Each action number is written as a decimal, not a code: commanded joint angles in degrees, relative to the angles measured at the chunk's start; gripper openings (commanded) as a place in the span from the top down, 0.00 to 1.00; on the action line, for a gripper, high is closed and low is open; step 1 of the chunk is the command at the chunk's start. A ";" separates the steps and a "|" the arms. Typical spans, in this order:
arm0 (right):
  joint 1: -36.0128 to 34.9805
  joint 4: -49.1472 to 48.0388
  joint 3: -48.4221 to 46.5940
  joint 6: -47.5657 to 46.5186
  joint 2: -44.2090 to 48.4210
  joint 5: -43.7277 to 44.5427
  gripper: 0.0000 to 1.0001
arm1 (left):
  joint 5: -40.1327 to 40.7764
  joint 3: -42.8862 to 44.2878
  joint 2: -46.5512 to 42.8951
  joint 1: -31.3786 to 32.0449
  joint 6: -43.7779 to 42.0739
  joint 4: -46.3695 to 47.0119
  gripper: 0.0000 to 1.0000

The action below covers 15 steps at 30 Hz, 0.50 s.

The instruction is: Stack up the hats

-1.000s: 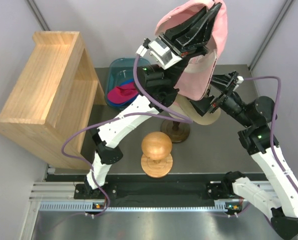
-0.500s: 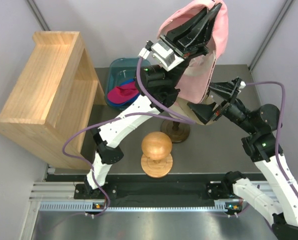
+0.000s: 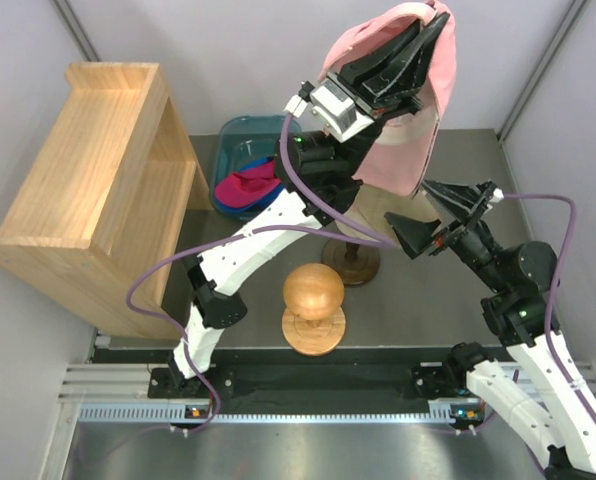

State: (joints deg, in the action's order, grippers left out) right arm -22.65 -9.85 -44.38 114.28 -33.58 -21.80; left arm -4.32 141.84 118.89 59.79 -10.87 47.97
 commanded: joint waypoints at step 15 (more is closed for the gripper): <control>-2.83 -11.33 -8.09 13.78 -6.32 10.02 0.01 | -1.92 -6.48 -5.16 0.68 1.64 5.29 1.00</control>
State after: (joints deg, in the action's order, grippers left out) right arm -24.38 -15.51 -50.30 114.28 -40.03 -15.94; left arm -5.15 137.08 117.80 59.83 -10.13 49.25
